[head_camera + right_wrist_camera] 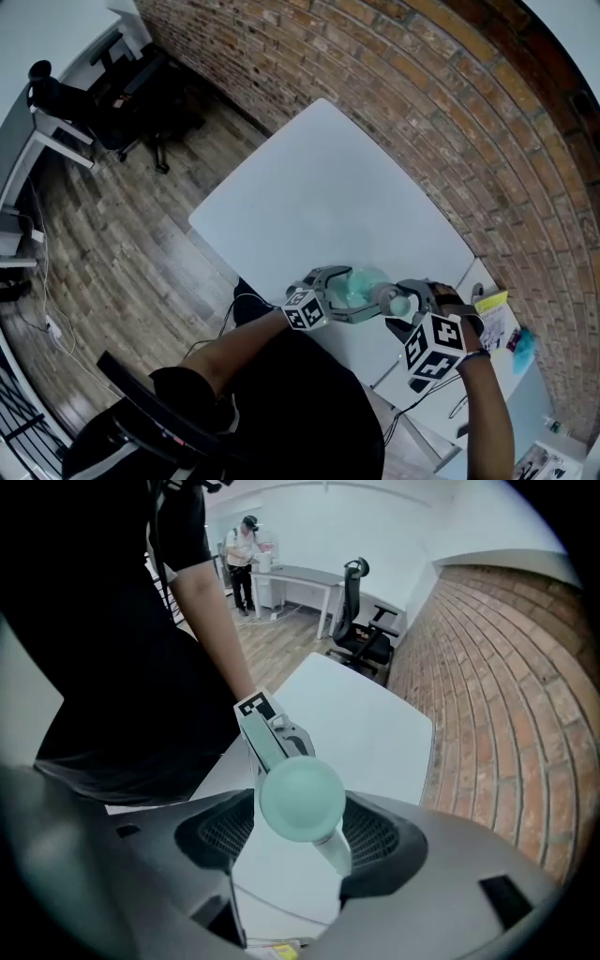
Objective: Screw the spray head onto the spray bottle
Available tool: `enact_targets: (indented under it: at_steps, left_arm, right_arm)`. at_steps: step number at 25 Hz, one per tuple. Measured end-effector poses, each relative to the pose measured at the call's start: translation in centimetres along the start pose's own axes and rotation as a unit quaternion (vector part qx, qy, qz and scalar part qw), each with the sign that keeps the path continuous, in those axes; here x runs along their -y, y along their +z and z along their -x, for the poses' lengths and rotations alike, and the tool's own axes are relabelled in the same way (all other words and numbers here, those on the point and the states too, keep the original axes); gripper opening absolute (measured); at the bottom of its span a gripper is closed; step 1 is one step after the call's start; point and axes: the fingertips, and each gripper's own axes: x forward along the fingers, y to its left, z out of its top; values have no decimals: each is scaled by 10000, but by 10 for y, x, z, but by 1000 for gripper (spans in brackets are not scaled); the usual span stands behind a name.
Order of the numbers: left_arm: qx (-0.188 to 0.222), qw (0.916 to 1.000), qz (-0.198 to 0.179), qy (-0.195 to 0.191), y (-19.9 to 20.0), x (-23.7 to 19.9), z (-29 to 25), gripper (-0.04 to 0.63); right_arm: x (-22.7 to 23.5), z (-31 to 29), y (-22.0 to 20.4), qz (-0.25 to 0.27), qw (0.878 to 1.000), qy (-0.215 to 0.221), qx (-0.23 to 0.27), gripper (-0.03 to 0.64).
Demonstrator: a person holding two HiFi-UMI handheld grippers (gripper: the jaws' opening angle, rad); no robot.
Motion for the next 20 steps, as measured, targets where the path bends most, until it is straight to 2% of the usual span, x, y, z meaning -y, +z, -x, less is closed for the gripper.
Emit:
enact_targets:
  at_steps: [3,6,8,9,11,13,17,20]
  left_arm:
    - [-50,10000,6,22,0,0,-1,515]
    - [-73,10000,15,6,1,1,-1,515]
    - [-87,10000,26,17,1,0,0,514]
    - [-94,9999,31,23,1,0,0,514]
    - [-100,9999,38,32,1,0,-1,512]
    - [-86,10000,27,42,0,0,-1,512]
    - [-57,10000,12,42,1,0,-1,512]
    - [-41,10000,16,43,2,1,0,512]
  right_arm:
    - [-3,1,3,1063,9942,22,-168,276]
    - [-8,-8,-1,2439,9681,130,-565,275]
    - [-6,-13,-3,2989,9507,158,-816,275]
    - [-5,-15,-4,3113,9458,185,-903,275]
    - [-4,-16,-3,3124,9446,251,-979,275]
    - [-4,-16,-2,2894,9521,295,-944,276]
    - [-5,-16,-2,1897,9790,393,-633,276]
    - [-4,-14,0,1178,9914,367,-430,276]
